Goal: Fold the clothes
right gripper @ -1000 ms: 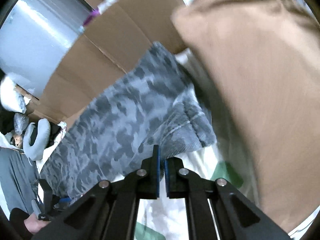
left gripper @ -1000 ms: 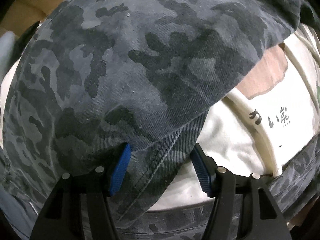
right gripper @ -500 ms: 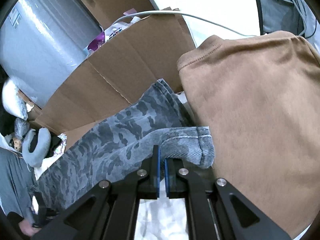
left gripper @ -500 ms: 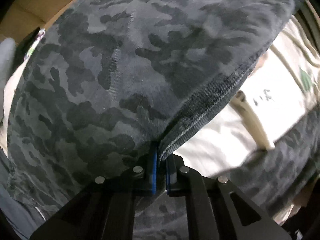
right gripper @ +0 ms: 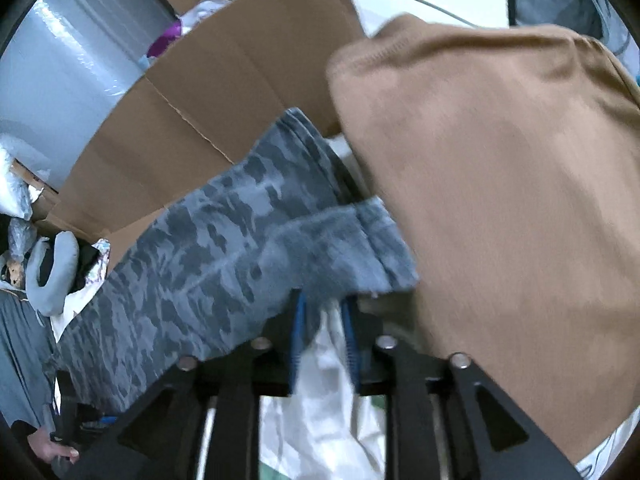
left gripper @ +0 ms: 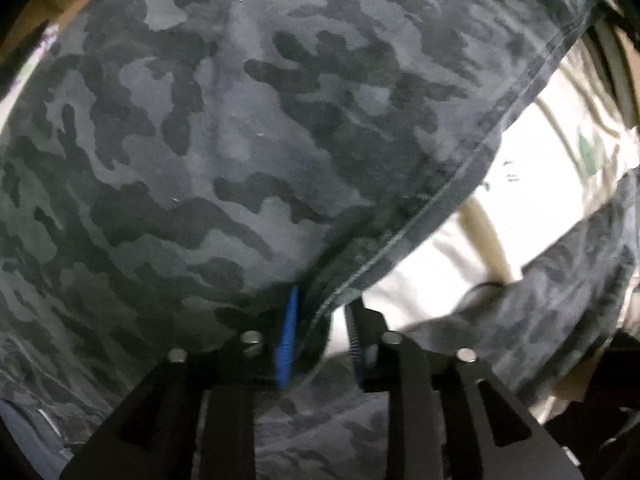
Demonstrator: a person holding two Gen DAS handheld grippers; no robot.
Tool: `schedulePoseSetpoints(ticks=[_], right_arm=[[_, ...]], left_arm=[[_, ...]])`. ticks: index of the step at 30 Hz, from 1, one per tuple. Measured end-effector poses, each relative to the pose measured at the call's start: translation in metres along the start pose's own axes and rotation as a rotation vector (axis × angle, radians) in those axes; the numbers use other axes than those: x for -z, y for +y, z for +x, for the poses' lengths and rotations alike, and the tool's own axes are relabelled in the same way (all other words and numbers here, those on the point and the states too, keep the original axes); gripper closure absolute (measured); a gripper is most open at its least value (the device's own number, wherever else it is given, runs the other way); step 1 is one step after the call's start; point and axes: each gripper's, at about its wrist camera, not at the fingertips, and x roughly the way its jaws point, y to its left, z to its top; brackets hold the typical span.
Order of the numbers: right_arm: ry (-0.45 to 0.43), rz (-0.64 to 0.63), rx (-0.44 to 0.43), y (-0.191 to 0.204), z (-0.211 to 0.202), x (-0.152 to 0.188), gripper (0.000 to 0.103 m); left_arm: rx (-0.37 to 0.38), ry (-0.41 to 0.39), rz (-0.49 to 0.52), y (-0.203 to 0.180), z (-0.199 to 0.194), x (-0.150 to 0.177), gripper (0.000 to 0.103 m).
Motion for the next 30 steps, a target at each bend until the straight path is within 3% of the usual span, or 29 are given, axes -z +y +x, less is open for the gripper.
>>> schedulePoseSetpoints(ticks=[5,9,15,16,19,28,30], right_arm=[[0.02,0.031,0.01,-0.009,-0.009,0.013,0.075],[0.025,0.027,-0.013,-0.007,-0.017,0.022,0.075],[0.072,0.04,-0.097,0.005,0.002,0.03,0.071],[0.079,0.046,-0.102,0.006,0.006,0.031,0.065],[0.093,0.068,-0.122,0.008,0.018,0.034,0.061],[0.048,0.12,-0.175,0.004,0.036,0.03,0.055],[0.053,0.123,-0.18,0.003,0.042,0.03,0.061]], left_arm=[[0.097,-0.063,-0.029,0.0,-0.031,-0.003,0.07],[0.107,-0.145,-0.027,-0.002,-0.057,-0.02,0.07],[0.103,-0.24,0.005,0.005,-0.069,-0.068,0.07],[0.093,-0.249,0.018,0.005,-0.073,-0.083,0.07],[0.086,-0.278,0.049,0.018,-0.092,-0.135,0.07],[0.066,-0.364,0.181,-0.056,-0.09,-0.215,0.07],[0.068,-0.367,0.2,-0.067,-0.092,-0.226,0.07]])
